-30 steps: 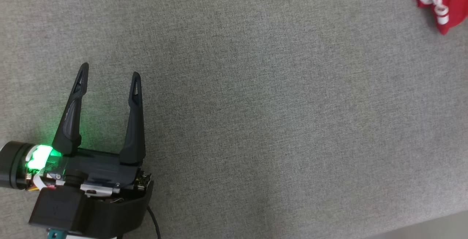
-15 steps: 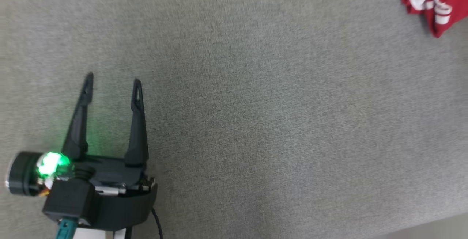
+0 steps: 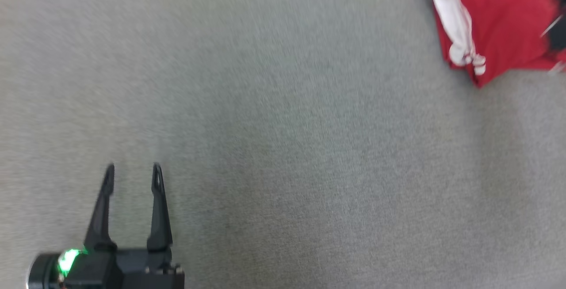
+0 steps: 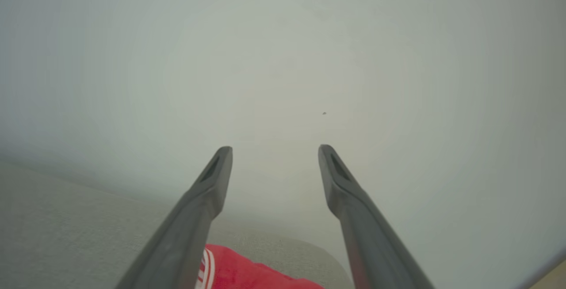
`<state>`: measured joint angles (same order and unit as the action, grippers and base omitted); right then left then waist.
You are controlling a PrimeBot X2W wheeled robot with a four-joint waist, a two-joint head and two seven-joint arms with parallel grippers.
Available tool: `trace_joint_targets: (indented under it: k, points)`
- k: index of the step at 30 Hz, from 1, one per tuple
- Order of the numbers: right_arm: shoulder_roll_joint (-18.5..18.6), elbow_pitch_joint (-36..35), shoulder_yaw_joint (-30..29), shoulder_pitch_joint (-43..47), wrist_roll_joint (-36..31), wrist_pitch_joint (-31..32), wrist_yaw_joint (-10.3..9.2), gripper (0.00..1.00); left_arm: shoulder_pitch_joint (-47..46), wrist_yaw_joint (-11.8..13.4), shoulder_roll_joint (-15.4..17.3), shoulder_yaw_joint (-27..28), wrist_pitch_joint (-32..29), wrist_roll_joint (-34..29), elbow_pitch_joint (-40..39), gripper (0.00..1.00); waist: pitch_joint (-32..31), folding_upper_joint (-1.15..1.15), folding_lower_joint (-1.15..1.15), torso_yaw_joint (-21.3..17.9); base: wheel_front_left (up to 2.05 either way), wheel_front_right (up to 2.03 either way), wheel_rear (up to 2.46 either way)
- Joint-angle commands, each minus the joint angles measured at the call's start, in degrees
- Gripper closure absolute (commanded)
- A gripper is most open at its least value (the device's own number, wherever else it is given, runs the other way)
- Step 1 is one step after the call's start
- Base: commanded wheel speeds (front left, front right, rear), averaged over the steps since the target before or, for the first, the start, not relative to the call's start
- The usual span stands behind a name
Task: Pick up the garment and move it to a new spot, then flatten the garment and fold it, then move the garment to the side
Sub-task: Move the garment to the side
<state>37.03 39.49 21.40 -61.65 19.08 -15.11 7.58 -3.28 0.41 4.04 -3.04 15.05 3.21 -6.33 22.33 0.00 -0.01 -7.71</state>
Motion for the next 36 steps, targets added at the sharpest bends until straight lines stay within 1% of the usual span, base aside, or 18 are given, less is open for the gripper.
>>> trace_joint_targets:
  k: [1, 4, 8, 13, 16, 21, 25, 27, 33, 36]
  points:
    - [-0.85, -1.46, -1.05, 3.21, -0.09, 0.01, -0.12, 0.00, 1.51, 0.05, -0.31, 0.18, 0.18, 0.32, 0.53, 0.00, -7.73, 0.00, 0.01, 3.26, 0.00, 0.00, 0.00]
    - [-3.54, -6.35, -5.87, 11.36, 0.60, 0.01, -0.13, 0.00, 3.61, 0.61, -0.63, 0.78, 0.18, 0.84, 1.48, 0.00, -10.62, 0.00, 0.01, 4.68, 0.00, 0.00, 0.00]
    - [-7.65, -12.09, -12.93, 23.06, -0.37, 0.01, -0.12, 0.00, 4.92, 0.14, -0.94, 0.63, 0.18, 1.40, 3.65, 0.00, -13.45, 0.00, 0.01, 6.81, 0.00, 0.00, 0.00]
    - [-13.79, -17.66, -21.46, 35.34, -1.53, 0.00, -0.12, 0.00, 6.16, 0.37, -1.13, 0.06, 0.18, 1.72, 5.23, 0.00, -15.35, 0.00, 0.01, 8.49, 0.00, 0.00, 0.00]
    - [-17.45, -20.40, -24.73, 41.03, -2.53, 0.00, -0.12, 0.00, 6.37, 0.13, -1.14, 0.17, 0.18, 1.71, 6.29, 0.00, -16.00, 0.00, 0.01, 8.99, 0.00, 0.00, 0.00]
    - [-22.12, -23.72, -26.33, 48.41, -4.41, 0.00, -0.12, 0.00, 6.59, -0.36, -1.18, 0.73, 0.18, 1.88, 7.88, 0.00, -16.88, 0.00, 0.01, 8.94, 0.00, 0.00, 0.00]
    - [-24.74, -26.00, -25.56, 52.40, -5.74, 0.00, -0.12, 0.00, 6.32, -0.43, -1.19, 0.65, 0.18, 2.38, 9.13, 0.00, -17.48, 0.00, 0.01, 8.83, 0.00, 0.00, 0.00]
    - [-26.67, -26.93, -25.56, 54.26, -6.21, 0.00, -0.12, 0.00, 6.14, -0.53, -1.19, 0.46, 0.18, 2.45, 9.94, 0.00, -17.89, 0.00, 0.01, 8.86, 0.00, 0.00, 0.00]
    - [-31.23, -27.62, -25.62, 59.08, -8.09, 0.00, -0.12, 0.00, 6.10, 0.09, -1.18, 0.03, 0.18, 2.87, 12.19, 0.00, -19.49, 0.00, 0.01, 9.17, 0.00, 0.00, 0.00]
    - [-32.35, -27.34, -24.88, 60.73, -8.59, -0.01, -0.12, 0.00, 6.01, 0.23, -1.19, -0.38, 0.18, 3.06, 12.92, 0.00, -20.02, 0.00, 0.01, 9.33, 0.00, 0.00, 0.00]
